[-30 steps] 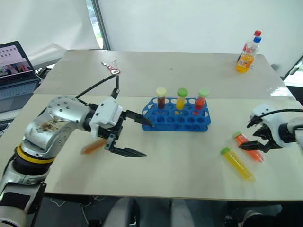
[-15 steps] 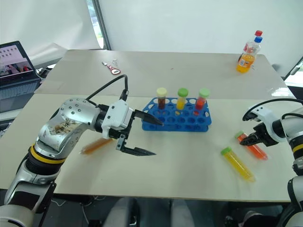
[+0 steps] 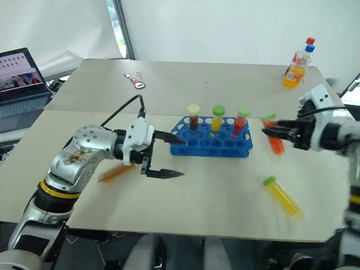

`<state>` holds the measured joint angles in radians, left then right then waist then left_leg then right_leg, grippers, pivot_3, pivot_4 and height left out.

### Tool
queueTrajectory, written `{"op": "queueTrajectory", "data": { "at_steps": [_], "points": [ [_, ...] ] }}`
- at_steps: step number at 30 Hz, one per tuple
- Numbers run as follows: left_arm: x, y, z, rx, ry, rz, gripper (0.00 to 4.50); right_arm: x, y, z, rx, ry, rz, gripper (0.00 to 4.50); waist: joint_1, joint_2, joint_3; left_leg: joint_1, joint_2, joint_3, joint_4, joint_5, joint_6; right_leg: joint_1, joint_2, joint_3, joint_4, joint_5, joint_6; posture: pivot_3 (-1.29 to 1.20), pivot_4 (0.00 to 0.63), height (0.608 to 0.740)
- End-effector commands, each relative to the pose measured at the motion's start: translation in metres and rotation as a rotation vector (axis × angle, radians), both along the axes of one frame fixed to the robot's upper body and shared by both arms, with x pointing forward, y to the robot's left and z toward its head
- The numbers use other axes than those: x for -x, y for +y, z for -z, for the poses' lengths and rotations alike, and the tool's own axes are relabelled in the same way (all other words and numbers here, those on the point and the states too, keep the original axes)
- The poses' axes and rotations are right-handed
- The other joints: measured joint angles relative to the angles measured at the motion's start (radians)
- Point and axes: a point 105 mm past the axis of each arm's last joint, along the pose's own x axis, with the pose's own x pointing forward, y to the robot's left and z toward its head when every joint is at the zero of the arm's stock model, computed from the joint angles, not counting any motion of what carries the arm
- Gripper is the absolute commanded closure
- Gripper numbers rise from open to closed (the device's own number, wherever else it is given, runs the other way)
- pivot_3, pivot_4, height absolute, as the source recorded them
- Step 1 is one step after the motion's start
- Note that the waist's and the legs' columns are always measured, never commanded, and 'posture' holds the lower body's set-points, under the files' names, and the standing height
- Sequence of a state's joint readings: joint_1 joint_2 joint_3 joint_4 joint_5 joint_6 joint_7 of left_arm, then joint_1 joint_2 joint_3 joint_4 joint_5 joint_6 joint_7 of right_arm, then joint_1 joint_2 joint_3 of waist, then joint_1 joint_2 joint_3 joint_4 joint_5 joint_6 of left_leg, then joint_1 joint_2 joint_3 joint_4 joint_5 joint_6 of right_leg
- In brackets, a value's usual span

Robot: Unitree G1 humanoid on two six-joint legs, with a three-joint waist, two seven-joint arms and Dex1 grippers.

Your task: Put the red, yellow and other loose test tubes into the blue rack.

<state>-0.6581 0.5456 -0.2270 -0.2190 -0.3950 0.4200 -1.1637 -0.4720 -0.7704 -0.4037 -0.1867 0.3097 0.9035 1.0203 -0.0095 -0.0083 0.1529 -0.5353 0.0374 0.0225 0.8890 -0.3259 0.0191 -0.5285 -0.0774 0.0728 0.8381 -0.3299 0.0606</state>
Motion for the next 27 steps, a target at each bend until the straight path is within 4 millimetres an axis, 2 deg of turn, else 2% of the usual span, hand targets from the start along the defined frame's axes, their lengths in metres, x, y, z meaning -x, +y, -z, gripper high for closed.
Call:
{"op": "queueTrajectory", "data": {
  "at_steps": [1, 3, 10, 27],
  "points": [
    [-0.004, -0.001, -0.014, 0.075, -0.018, -0.031, 0.0, 0.007, 0.012, -0.018, -0.037, -0.228, 0.097, 3.49, 0.0, 0.0, 0.0, -0.001, -0.001, -0.001, 0.0, 0.0, 0.0, 0.0, 0.0, 0.0, 0.0, 0.0, 0.0, 0.0, 0.15, 0.659],
    [-0.002, -0.001, -0.015, 0.091, 0.001, -0.021, 0.0, 0.004, 0.022, -0.011, -0.05, -0.283, 0.129, 3.49, -0.002, 0.0, 0.0, -0.002, -0.002, -0.001, 0.001, 0.001, -0.001, -0.001, -0.001, 0.0, 0.001, 0.0, 0.0, 0.0, 0.15, 0.659],
    [-0.001, 0.003, -0.012, 0.074, 0.032, -0.017, 0.0, -0.01, 0.032, 0.003, -0.082, -0.406, 0.235, 3.49, -0.007, 0.0, 0.0, -0.002, -0.002, -0.002, 0.001, 0.001, -0.001, -0.001, -0.001, -0.002, 0.001, -0.001, -0.001, 0.0, 0.15, 0.659],
    [0.0, -0.001, -0.011, 0.082, 0.069, -0.032, 0.0, -0.018, 0.046, 0.027, -0.094, -0.432, 0.248, 3.49, -0.008, 0.0, 0.0, -0.002, -0.002, -0.004, 0.001, 0.001, -0.001, -0.001, 0.0, -0.003, 0.002, -0.001, -0.002, 0.0, 0.15, 0.659]
  ]
}}
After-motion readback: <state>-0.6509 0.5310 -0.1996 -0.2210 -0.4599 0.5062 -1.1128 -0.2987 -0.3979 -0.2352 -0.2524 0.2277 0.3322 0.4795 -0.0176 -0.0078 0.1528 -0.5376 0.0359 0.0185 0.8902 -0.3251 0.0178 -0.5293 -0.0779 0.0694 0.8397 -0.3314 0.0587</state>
